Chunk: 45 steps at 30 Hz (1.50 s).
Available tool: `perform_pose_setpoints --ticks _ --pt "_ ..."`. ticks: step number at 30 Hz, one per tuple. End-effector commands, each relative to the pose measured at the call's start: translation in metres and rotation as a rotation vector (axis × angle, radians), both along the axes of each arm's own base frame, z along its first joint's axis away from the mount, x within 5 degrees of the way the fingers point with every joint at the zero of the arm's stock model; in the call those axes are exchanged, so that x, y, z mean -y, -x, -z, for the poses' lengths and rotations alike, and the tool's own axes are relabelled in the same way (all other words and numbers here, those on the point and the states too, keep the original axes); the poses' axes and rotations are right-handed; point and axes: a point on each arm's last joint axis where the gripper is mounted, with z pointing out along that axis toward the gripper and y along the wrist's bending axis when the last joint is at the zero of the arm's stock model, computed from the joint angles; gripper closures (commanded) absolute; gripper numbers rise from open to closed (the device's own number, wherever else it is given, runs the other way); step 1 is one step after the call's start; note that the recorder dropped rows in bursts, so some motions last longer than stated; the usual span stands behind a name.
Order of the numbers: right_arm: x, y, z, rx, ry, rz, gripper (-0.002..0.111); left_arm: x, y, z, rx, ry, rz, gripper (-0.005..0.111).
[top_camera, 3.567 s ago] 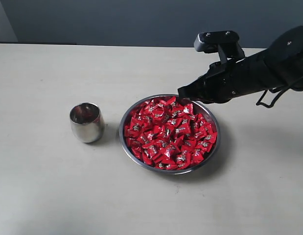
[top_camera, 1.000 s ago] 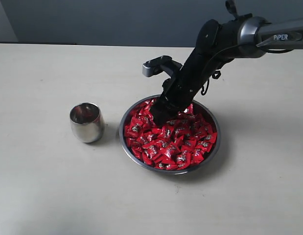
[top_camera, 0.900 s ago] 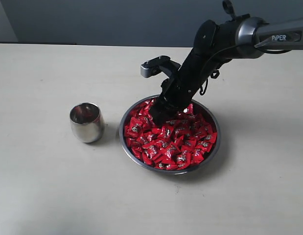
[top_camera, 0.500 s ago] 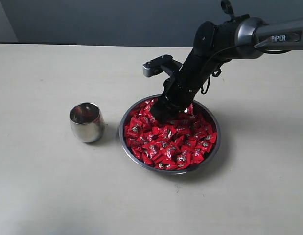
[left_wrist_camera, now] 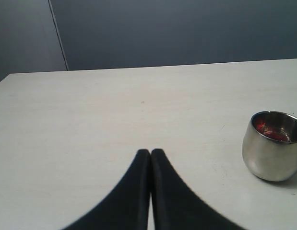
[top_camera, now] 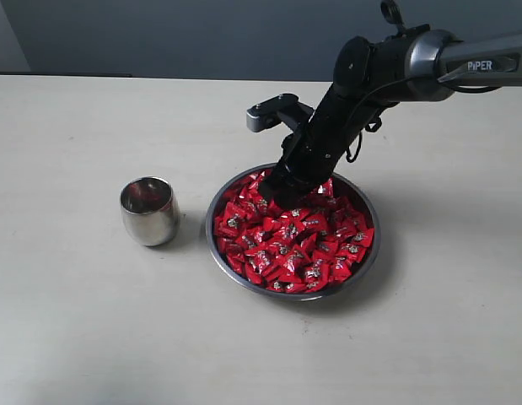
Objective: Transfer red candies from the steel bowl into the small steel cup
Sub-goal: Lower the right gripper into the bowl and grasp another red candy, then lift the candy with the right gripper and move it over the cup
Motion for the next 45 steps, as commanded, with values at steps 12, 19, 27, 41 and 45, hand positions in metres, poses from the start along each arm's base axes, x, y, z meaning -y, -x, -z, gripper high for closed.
perform_pose_setpoints --ticks 12,19,27,41,45 --pt "0.008 -0.005 -0.060 0.164 -0.027 0.115 0.109 0.000 0.000 0.001 0.003 0.004 -0.001 0.106" --pt "0.000 -0.006 -0.084 0.188 -0.190 0.223 0.109 0.000 0.000 0.001 0.003 0.004 -0.001 0.106" --pt "0.003 0.004 -0.088 0.241 -0.354 0.319 0.109 0.000 0.000 0.001 0.003 0.004 -0.001 0.106" --pt "0.019 0.053 -0.071 0.290 -0.371 0.225 0.109 0.000 0.000 0.001 0.003 0.004 -0.001 0.106" --pt "0.013 0.051 -0.074 0.294 -0.444 0.221 0.109 0.000 0.000 0.001 0.003 0.004 -0.001 0.106"
